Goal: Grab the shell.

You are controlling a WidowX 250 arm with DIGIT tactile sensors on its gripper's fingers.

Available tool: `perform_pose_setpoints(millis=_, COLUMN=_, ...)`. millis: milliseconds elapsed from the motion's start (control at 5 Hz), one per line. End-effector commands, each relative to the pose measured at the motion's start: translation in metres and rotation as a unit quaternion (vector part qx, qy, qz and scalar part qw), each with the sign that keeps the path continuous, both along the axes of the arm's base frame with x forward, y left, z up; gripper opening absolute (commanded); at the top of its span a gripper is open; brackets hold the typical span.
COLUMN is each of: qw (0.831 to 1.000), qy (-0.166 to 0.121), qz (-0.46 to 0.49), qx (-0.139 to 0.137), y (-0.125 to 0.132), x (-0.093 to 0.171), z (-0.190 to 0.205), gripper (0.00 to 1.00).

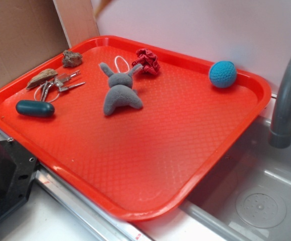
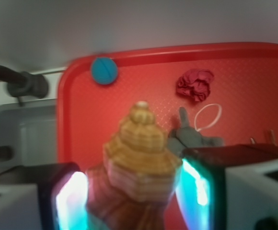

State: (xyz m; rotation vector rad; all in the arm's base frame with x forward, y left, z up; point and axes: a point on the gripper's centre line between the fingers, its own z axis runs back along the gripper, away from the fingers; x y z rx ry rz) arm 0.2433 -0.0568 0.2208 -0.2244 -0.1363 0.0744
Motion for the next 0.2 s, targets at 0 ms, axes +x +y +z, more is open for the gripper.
perform_pose_setpoints(millis=0, qw=1.0, qy=-0.009, qz=0.021, qx=-0.013, y=0.0174, x=0.0073, z=0.047, gripper=0.0)
